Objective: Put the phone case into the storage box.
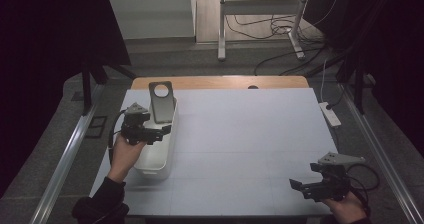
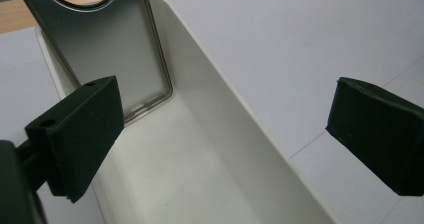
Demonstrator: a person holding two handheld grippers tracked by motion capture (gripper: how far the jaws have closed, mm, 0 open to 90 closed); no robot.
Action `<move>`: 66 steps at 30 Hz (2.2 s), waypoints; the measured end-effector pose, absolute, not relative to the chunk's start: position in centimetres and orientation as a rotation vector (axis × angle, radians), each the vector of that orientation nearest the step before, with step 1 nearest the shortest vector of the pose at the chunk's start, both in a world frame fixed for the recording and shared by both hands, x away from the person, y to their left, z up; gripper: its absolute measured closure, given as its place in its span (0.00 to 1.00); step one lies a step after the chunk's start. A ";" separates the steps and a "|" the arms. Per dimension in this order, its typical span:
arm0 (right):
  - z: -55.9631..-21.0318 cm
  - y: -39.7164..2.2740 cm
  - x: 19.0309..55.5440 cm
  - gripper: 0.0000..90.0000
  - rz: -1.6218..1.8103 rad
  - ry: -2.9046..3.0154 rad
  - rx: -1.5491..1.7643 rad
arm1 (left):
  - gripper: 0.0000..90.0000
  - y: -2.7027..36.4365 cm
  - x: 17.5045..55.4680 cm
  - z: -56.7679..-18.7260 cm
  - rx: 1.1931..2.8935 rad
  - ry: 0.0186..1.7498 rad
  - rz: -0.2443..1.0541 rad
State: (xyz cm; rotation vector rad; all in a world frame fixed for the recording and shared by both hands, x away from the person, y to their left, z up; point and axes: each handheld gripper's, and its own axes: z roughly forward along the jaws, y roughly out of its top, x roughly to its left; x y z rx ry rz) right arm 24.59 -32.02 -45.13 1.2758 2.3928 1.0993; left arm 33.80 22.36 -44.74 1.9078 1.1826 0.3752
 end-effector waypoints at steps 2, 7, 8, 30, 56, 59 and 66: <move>-45.1 -32.0 24.6 0.02 1.101 2.392 1.271 | 0.03 22.4 33.6 -44.7 1.904 1.179 0.373; -45.1 -32.1 24.5 0.02 1.103 2.390 1.269 | 0.03 22.4 33.3 -44.7 1.904 1.167 0.359; -45.1 -32.1 24.5 0.01 1.103 2.390 1.269 | 0.03 22.4 33.2 -44.7 1.900 1.166 0.358; -45.1 -32.1 24.4 0.01 1.105 2.393 1.263 | 0.03 22.3 31.4 -44.8 1.908 1.146 0.359; -45.1 -32.1 24.3 0.01 1.100 2.391 1.259 | 0.03 22.2 29.5 -44.7 1.918 1.123 0.358; -45.1 -32.0 24.3 0.01 1.100 2.392 1.260 | 0.03 22.4 29.1 -44.7 1.916 1.123 0.358; -45.1 -32.0 24.3 0.01 1.099 2.391 1.263 | 0.03 22.5 28.5 -44.7 1.918 1.117 0.360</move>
